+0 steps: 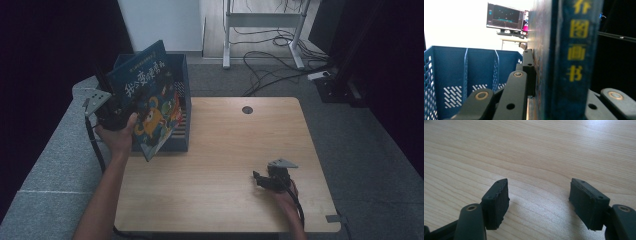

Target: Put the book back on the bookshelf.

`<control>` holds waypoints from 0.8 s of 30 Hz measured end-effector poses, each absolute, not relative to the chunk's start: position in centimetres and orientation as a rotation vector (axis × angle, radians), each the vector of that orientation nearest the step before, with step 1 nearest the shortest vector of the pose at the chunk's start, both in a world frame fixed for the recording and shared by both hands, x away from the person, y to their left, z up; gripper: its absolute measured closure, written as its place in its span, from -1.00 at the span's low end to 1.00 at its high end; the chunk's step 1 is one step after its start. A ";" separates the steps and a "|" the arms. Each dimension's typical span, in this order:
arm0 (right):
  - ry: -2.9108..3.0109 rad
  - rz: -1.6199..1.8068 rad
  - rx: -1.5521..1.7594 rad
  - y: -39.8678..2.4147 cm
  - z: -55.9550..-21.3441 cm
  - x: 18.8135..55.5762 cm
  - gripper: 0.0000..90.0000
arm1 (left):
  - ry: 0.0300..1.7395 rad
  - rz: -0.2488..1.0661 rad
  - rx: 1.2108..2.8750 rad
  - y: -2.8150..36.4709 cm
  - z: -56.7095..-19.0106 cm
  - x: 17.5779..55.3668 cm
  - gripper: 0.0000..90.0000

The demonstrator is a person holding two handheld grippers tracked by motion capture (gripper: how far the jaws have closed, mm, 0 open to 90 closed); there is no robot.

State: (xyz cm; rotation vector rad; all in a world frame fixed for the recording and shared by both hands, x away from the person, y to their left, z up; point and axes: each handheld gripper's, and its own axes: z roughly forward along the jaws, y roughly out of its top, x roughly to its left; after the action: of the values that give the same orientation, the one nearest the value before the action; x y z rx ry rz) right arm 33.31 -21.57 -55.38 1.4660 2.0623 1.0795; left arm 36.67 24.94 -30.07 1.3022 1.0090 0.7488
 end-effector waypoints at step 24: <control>2.066 1.080 1.463 -21.5 -55.4 33.2 -0.32 | 1.098 0.821 1.300 23.2 -30.6 40.0 0.83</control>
State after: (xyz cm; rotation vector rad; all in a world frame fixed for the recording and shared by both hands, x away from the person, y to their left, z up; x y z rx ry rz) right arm 33.23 -21.51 -55.38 1.4633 2.0658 1.0796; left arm 39.96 23.21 -30.64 1.2997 1.0978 0.8206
